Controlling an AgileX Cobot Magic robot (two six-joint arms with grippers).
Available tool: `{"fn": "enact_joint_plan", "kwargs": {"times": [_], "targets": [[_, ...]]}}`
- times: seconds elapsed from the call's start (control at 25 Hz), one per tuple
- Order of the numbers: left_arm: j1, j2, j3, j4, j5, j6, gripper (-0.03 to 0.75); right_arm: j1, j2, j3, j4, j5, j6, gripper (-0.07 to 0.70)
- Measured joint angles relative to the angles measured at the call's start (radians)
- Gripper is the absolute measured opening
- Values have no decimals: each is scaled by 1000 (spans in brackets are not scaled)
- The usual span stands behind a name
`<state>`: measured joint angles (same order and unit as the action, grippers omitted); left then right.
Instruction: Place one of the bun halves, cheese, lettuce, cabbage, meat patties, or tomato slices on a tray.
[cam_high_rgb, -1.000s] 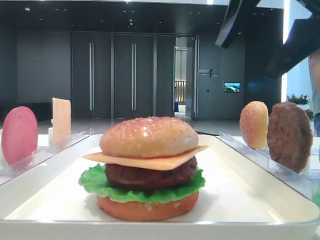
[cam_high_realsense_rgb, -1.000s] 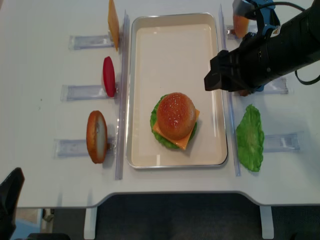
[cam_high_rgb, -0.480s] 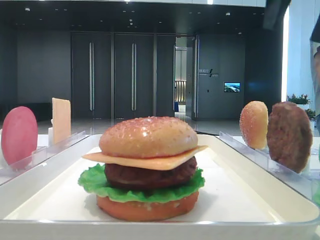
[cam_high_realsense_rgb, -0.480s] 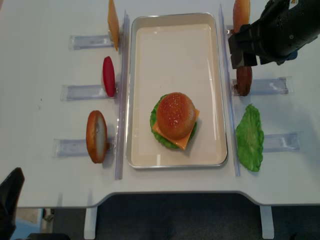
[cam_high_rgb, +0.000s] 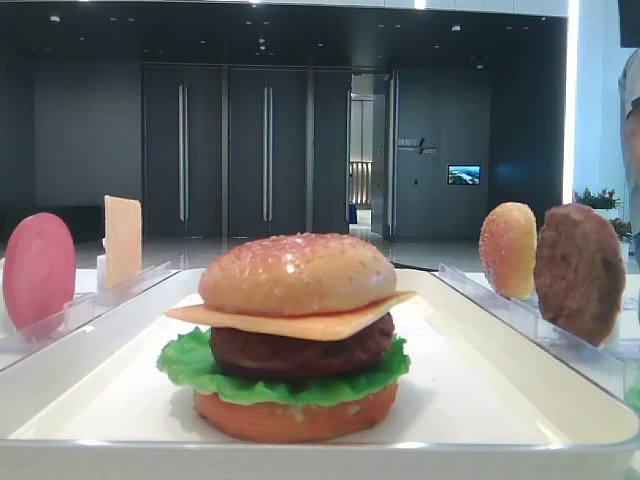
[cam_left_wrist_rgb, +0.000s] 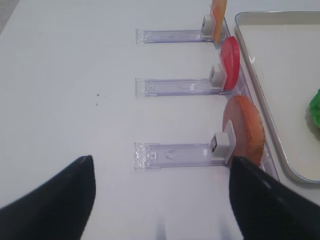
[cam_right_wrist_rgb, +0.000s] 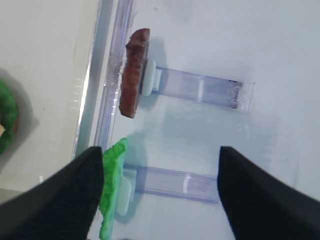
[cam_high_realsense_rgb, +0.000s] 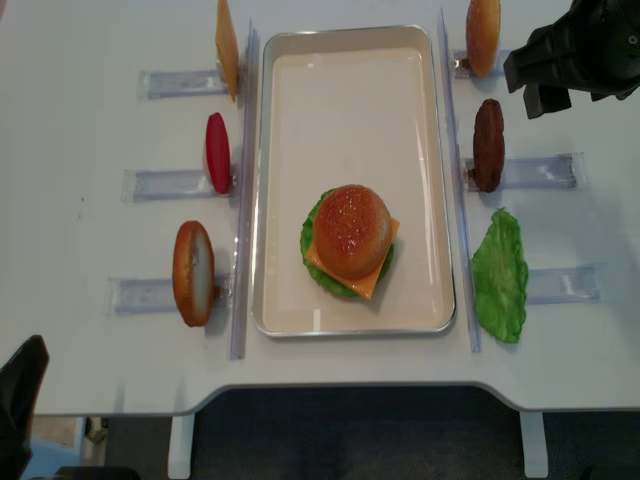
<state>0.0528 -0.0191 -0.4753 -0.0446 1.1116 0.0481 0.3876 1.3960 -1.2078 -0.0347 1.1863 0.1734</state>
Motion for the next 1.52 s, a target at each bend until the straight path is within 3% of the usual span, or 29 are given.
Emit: {"fn": "enact_joint_plan", "kwargs": {"times": [0.32,0.64,0.76,1.12,1.52], "targets": [[0,0,0,0,0,0,641,-126,0,-1,3,28,-31,472],[0,0,0,0,0,0,641,-333,0,-7,142,29,-157,470],[0,0,0,0,0,0,641,-374,0,-7,164,29,-173,470],[0,0,0,0,0,0,641,-397,-22,-7,145,29,-183,469],[0,0,0,0,0,0,641,-397,-223,31,113,31,-173,469]]}}
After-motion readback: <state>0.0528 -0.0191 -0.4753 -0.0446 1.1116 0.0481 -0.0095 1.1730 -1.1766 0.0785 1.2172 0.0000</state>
